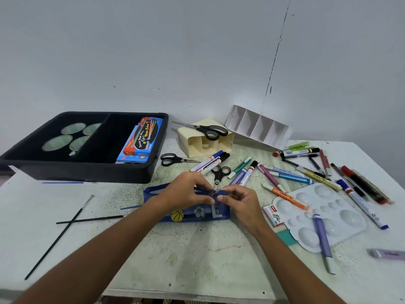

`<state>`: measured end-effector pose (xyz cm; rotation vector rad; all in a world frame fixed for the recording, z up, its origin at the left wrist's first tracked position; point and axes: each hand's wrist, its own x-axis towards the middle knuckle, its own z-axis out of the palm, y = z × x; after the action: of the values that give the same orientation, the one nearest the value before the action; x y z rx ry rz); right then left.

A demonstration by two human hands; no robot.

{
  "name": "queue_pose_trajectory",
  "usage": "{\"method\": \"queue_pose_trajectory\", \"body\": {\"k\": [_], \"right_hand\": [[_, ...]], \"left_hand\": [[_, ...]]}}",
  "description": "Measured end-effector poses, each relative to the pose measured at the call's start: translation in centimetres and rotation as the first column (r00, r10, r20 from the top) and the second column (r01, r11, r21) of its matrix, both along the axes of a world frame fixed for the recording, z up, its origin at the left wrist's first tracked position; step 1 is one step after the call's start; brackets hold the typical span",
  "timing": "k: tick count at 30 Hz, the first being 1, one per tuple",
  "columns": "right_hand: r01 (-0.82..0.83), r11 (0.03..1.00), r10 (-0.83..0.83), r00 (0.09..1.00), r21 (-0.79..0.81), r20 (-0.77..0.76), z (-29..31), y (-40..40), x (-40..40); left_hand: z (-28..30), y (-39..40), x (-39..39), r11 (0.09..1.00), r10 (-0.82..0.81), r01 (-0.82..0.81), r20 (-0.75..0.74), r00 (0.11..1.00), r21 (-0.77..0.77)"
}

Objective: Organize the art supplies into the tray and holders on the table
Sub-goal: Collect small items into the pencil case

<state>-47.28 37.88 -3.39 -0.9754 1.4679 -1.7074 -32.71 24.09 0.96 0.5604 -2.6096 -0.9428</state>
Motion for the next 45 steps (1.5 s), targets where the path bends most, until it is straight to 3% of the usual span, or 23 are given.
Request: {"method": "queue_pose_trajectory", "body": {"k": [3, 7, 10, 13, 18, 23, 28, 30, 32, 35, 38, 45], "right_hand": [[-0.016, 1.0, 0.016, 1.0, -0.007, 0.019, 0.0, 0.1, -0.1], [-0.032, 0.999, 0.032, 0.999, -0.01, 0.021, 0.3, 0.0, -0.1], [-0.035, 0.999, 0.035, 0.999, -0.01, -0.009, 0.6, 0.0, -0.1], [-0.036, 0.999, 0.036, 0.998, 0.0, -0.056, 0.8, 0.0, -0.2], [-0.035, 0.999, 0.04, 0.983, 0.033, -0.178, 0.7, 0.2, -0.4], [-0.036, 0.999, 0.043, 0.979, 0.038, -0.201, 0.6, 0.1, -0.6], [-0.045, 0.998, 0.053, 0.982, 0.046, -0.182, 0.5, 0.0, -0.6], [-0.042, 0.998, 0.049, 0.983, 0.042, -0.176, 0.4, -0.1, -0.7], [-0.04, 0.998, 0.047, 0.985, 0.042, -0.169, 0.5, -0.2, -0.7], [-0.043, 0.998, 0.051, 0.985, 0.048, -0.165, 0.5, -0.3, -0.7], [-0.05, 0.997, 0.06, 0.981, 0.057, -0.185, 0.5, -0.3, -0.7], [-0.069, 0.996, 0.077, 0.986, 0.057, -0.149, 0.3, -0.5, -1.2]], "left_hand": [[-0.2, 0.3, 0.0, 0.999, 0.017, -0.02, -0.08, 0.997, -0.032], [0.1, 0.5, -0.1, 0.991, 0.086, -0.076, -0.095, 0.992, 0.108], [0.2, 0.8, -0.4, 0.985, 0.133, -0.122, -0.087, 0.987, 0.12], [0.6, 1.1, -0.6, 0.992, 0.13, -0.13, -0.066, 0.989, 0.004], [1.4, 1.8, -0.6, 0.931, 0.039, -0.032, 0.013, 0.999, -0.364], [1.2, 1.8, -0.3, 0.871, -0.031, 0.065, 0.078, 0.996, -0.488], [1.1, 1.9, 0.2, 0.864, -0.077, 0.03, -0.073, 0.994, -0.502], [0.9, 2.0, -0.1, 0.929, 0.06, -0.083, -0.073, 0.996, -0.361], [1.1, 1.9, -0.4, 0.976, 0.192, -0.189, 0.02, 0.981, -0.11], [1.8, 1.7, -0.7, 0.96, 0.215, -0.236, 0.138, 0.967, 0.153], [2.2, 1.5, -1.0, 0.923, 0.259, -0.3, 0.185, 0.948, 0.242], [2.1, 1.0, -0.9, 0.873, 0.351, -0.419, 0.275, 0.895, 0.249]]}}
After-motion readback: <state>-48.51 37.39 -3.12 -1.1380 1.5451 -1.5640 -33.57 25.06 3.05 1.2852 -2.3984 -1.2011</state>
